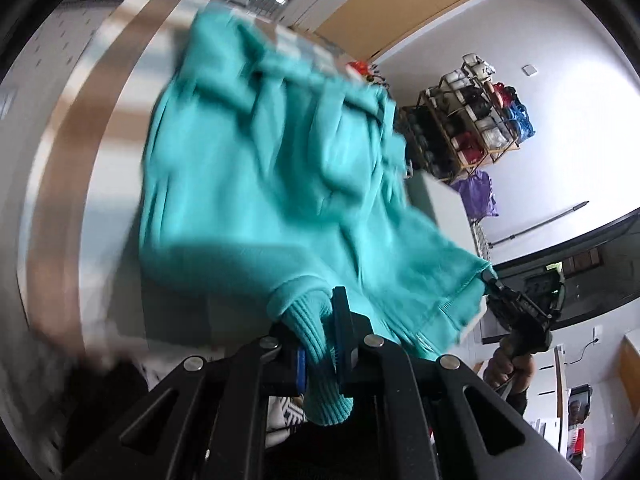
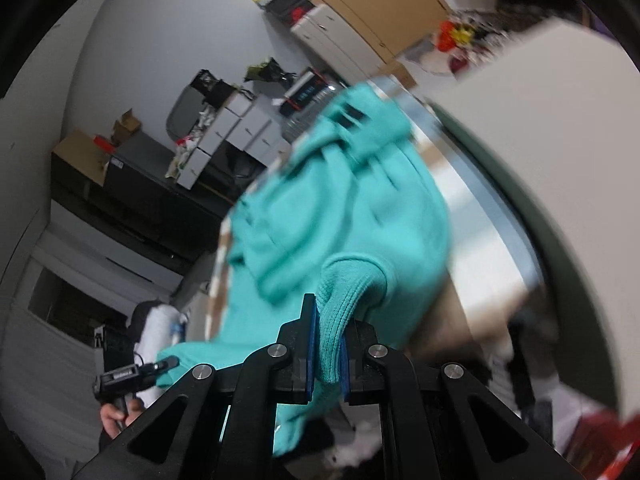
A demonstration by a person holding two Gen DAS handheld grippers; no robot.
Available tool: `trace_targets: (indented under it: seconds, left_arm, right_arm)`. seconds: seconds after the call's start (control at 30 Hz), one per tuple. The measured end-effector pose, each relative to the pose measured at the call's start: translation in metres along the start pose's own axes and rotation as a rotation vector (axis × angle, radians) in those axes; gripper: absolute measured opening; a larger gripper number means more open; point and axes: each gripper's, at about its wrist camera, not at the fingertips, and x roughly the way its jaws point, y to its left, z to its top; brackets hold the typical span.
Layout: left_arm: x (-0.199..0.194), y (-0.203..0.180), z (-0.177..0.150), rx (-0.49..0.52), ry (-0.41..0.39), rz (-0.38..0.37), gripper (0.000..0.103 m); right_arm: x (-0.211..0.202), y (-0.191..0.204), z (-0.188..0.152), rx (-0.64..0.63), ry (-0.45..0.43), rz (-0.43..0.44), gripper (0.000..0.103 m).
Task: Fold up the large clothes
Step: 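Lift the hem with both grippers and fold it over toward the hood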
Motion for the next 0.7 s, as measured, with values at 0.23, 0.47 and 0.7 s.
trace_targets:
  seconds: [0.23,0.47,0.7]
  left_arm:
    - [-0.007,-0.006,0.165,-0.114,-0.065,-0.006,0.006]
    - [0.039,0.055,0.25,-0.307,-0.056,0.036,0.006]
    - [0.099,0.112,0.266,-0.506,0.066,-0.007,0.007]
  right_arm:
    - [0.08,0.039,0.168,0.046,0.001,-0.107,0.009]
    - [0.216,0.008,0.268,0.124,0.15,-0.349,0.009]
    - [0.303,-0.061,0.276,0.275,0.328,-0.358,0.009]
